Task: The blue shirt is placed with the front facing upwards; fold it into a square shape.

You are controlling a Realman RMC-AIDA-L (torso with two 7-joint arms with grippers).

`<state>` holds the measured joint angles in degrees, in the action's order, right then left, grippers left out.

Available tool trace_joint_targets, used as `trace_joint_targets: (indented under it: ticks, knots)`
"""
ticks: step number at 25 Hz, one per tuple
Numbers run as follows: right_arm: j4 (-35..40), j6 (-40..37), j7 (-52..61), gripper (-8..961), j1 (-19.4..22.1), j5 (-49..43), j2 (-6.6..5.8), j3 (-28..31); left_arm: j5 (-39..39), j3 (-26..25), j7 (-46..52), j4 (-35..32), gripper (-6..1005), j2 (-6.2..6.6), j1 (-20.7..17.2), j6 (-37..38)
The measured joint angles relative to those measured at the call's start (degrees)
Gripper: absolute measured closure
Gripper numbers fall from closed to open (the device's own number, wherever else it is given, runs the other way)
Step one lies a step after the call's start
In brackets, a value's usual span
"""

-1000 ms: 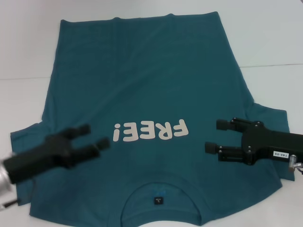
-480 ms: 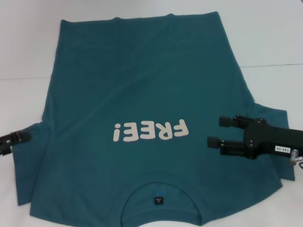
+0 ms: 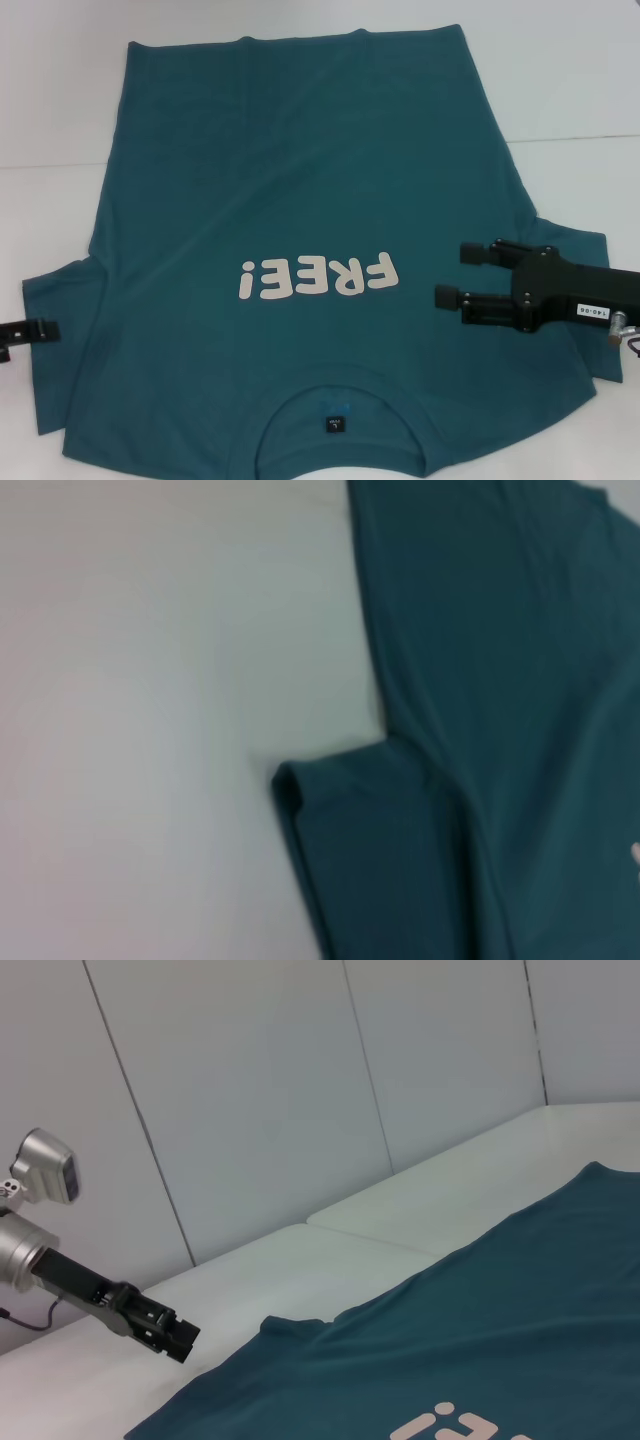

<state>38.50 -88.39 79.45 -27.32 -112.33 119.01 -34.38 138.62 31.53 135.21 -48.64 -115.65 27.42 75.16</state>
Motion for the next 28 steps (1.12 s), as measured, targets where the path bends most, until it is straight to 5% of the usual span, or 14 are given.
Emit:
trace_joint_targets:
  ticks: [23, 25, 28]
  knots:
    - [0.09, 0.28, 1.40, 38, -0.63, 0.00, -0.27, 0.02, 1.86, 2.18, -0.46, 4.81, 106, -0.13, 2.92, -3.02]
    - [0.09, 0.31, 1.41, 38, -0.64, 0.01, -0.27, 0.02, 2.03, 2.26, -0.85, 4.76, 270, -0.06, 2.95, -3.09]
    - [0.09, 0.32, 1.41, 37, -0.63, 0.01, -0.27, 0.02, 2.11, 2.33, -1.07, 4.71, 338, -0.04, 2.97, -3.61]
